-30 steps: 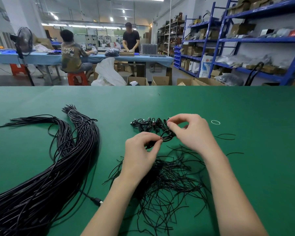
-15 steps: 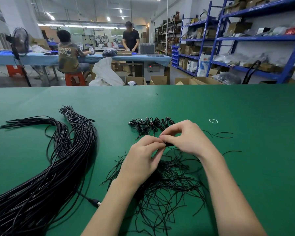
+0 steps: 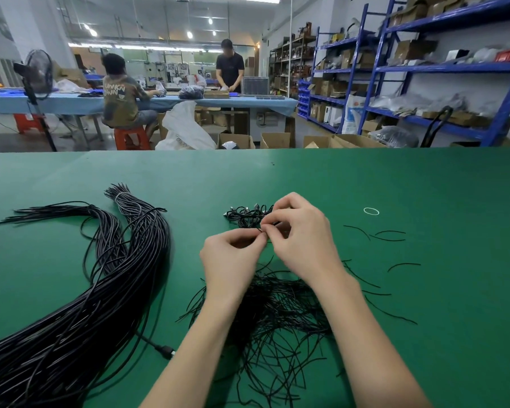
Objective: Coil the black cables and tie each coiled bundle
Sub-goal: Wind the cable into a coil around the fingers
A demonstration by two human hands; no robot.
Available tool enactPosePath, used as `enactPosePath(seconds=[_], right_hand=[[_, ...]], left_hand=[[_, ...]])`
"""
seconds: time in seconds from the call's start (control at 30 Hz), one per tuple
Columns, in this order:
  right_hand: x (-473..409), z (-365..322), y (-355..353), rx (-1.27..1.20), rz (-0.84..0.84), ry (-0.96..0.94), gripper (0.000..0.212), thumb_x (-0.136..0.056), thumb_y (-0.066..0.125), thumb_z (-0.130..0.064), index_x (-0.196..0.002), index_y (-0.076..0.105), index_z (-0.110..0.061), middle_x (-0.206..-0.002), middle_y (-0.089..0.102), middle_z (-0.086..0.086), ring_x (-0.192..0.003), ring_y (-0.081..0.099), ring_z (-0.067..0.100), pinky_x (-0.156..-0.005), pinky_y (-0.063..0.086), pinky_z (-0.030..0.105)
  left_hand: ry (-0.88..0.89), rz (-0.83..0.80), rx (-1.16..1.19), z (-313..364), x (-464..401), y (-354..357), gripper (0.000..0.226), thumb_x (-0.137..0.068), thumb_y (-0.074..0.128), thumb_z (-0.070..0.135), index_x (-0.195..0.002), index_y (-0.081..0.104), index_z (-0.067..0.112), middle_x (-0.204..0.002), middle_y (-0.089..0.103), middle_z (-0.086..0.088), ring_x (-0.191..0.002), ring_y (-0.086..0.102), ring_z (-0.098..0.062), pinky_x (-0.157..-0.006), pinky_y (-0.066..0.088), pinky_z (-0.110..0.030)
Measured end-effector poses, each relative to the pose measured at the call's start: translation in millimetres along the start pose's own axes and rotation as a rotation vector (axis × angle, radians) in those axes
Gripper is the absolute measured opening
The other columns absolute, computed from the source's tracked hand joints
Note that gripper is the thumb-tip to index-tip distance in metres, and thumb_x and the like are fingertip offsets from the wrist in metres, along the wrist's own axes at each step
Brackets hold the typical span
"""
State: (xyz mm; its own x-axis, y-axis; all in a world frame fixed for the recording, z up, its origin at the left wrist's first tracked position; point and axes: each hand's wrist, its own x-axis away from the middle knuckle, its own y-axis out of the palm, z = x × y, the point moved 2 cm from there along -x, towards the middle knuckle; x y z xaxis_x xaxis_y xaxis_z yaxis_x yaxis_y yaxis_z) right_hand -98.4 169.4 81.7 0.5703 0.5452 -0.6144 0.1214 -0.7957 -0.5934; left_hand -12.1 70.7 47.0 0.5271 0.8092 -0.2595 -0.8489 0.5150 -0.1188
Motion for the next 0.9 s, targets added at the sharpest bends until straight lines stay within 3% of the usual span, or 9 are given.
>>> enactPosePath(seconds=[0.1, 0.23, 0.4, 0.57, 0.67, 0.77, 0.9], right_hand=[[2.9, 8.1, 3.6, -0.108, 0.027, -0.077, 0.008, -0.088, 0.076, -0.010, -0.087, 0.082, -0.017, -0.097, 0.061, -0.008, -0.084, 0.066, 0.014, -0.077, 0.058, 0.041], [6.1, 18.2, 6.3, -0.234, 0.063, -0.108, 0.011, -0.088, 0.076, -0.006, -0.089, 0.083, -0.015, -0.102, 0.064, -0.008, -0.092, 0.067, 0.010, -0.076, 0.061, 0.028], [7.3, 21.8, 5.8, -0.319, 0.046, -0.082, 0.014, -0.087, 0.075, 0.000, -0.086, 0.082, -0.012, -0.100, 0.073, -0.007, -0.092, 0.071, 0.009, -0.081, 0.057, 0.022], [8.1, 22.4, 5.8, -0.594, 0.059, 0.106, 0.014, -0.088, 0.073, 0.007, -0.086, 0.079, -0.006, -0.095, 0.075, 0.001, -0.088, 0.072, 0.005, -0.081, 0.054, 0.016], [8.3, 20.7, 7.0, -0.695, -0.016, 0.193, 0.021, -0.091, 0.069, 0.007, -0.082, 0.071, -0.012, -0.094, 0.074, -0.002, -0.082, 0.071, 0.001, -0.081, 0.054, 0.016], [6.7, 22.3, 5.3, -0.591, -0.086, 0.200, 0.022, -0.092, 0.070, 0.002, -0.081, 0.069, -0.018, -0.090, 0.075, -0.003, -0.084, 0.073, 0.004, -0.081, 0.056, 0.017], [2.8, 18.6, -3.3, -0.454, -0.036, 0.121, 0.021, -0.085, 0.075, -0.003, -0.077, 0.071, -0.022, -0.079, 0.074, -0.007, -0.076, 0.072, 0.004, -0.072, 0.059, 0.018]], left_hand=[[-0.208, -0.035, 0.272, -3.6, -4.0, -2.1, 0.007, -0.075, 0.085, 0.017, -0.071, 0.080, 0.020, -0.072, 0.075, 0.006, -0.066, 0.064, 0.000, -0.071, 0.049, -0.023], [-0.398, -0.086, 0.508, -3.3, -5.6, 0.9, 0.009, -0.080, 0.080, 0.004, -0.074, 0.077, 0.010, -0.078, 0.075, -0.009, -0.076, 0.066, -0.018, -0.074, 0.056, -0.026], [-0.466, -0.182, 0.636, 0.4, -4.0, 3.6, 0.006, -0.086, 0.070, -0.003, -0.084, 0.071, 0.003, -0.079, 0.073, -0.010, -0.075, 0.069, -0.016, -0.074, 0.060, -0.023], [-0.560, -0.232, 0.846, 3.4, -4.4, 6.5, 0.008, -0.086, 0.066, -0.005, -0.087, 0.070, 0.002, -0.084, 0.074, -0.010, -0.080, 0.070, -0.016, -0.080, 0.060, -0.024], [-0.495, -0.209, 0.805, 1.9, -5.2, 5.7, 0.007, -0.085, 0.068, -0.004, -0.089, 0.071, 0.001, -0.085, 0.075, -0.010, -0.079, 0.071, -0.016, -0.079, 0.060, -0.022], [-0.383, -0.124, 0.662, 0.0, -3.8, 4.6, 0.005, -0.083, 0.073, -0.002, -0.084, 0.073, 0.003, -0.083, 0.076, -0.006, -0.076, 0.069, -0.014, -0.072, 0.057, -0.019], [-0.150, -0.093, 0.434, 4.4, -6.1, 1.0, 0.007, -0.082, 0.078, 0.004, -0.077, 0.074, 0.008, -0.088, 0.078, 0.003, -0.078, 0.070, -0.005, -0.073, 0.054, -0.016]])
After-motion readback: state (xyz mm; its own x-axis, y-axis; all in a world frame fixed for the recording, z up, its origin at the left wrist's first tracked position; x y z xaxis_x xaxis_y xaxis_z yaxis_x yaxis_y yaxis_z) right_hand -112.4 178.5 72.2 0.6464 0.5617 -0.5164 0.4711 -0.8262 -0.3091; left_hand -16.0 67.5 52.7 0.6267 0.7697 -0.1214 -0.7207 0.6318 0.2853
